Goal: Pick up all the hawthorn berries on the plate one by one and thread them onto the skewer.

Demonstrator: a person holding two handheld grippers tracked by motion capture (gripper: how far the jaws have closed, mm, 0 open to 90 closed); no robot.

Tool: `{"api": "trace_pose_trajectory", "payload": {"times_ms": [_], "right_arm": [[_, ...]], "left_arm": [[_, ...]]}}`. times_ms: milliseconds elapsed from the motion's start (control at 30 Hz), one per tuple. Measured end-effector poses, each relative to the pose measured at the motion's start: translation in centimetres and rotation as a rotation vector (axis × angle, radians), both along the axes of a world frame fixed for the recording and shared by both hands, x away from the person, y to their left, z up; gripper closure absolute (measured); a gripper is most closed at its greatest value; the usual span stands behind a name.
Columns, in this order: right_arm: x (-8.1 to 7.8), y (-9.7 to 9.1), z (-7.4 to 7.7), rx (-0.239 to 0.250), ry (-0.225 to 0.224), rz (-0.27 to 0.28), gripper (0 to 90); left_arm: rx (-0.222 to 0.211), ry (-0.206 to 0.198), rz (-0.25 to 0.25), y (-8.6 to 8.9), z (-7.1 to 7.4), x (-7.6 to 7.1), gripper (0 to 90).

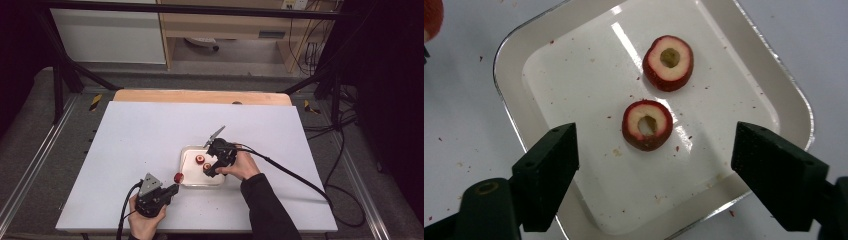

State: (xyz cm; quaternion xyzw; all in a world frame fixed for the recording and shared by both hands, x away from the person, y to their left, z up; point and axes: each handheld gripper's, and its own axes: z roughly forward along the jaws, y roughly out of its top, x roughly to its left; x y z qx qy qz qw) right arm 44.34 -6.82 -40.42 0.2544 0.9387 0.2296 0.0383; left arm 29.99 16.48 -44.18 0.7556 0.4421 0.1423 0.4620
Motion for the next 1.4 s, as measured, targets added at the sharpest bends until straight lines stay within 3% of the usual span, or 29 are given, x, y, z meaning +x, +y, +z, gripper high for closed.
{"api": "trace_pose_trajectory", "payload": {"times_ms": [133,300,533,767,967,1200,1400], "right_arm": [[0.6,0.6,-0.4,-0.019,0.028,-0.004,27.4],[0.9,1.4,-0.7,-0.052,0.061,0.038,35.6],[1.4,1.6,-1.0,-0.096,0.048,0.074,43.8],[1.6,1.9,-1.1,-0.112,0.032,0.130,50.1],[1.7,2.2,-1.4,-0.113,0.034,0.146,56.1],[1.6,2.3,-1.4,-0.113,0.049,0.127,60.8],[1.1,2.0,-0.1,-0.040,0.028,0.058,61.0]], "left_arm": [[0.001,0.000,-0.004,0.0,0.0,0.0,88.1],[0.001,0.003,-0.009,0.0,0.0,0.0,88.1],[0.009,0.001,-0.016,0.0,-0.1,0.0,88.1],[0.009,0.002,-0.016,0.1,-0.2,0.1,88.1],[0.010,0.002,-0.015,0.1,-0.2,0.1,88.1],[0.012,0.001,-0.016,0.1,-0.2,0.0,88.1],[-0.004,-0.002,-0.008,0.1,-0.1,-0.1,88.1]]}}
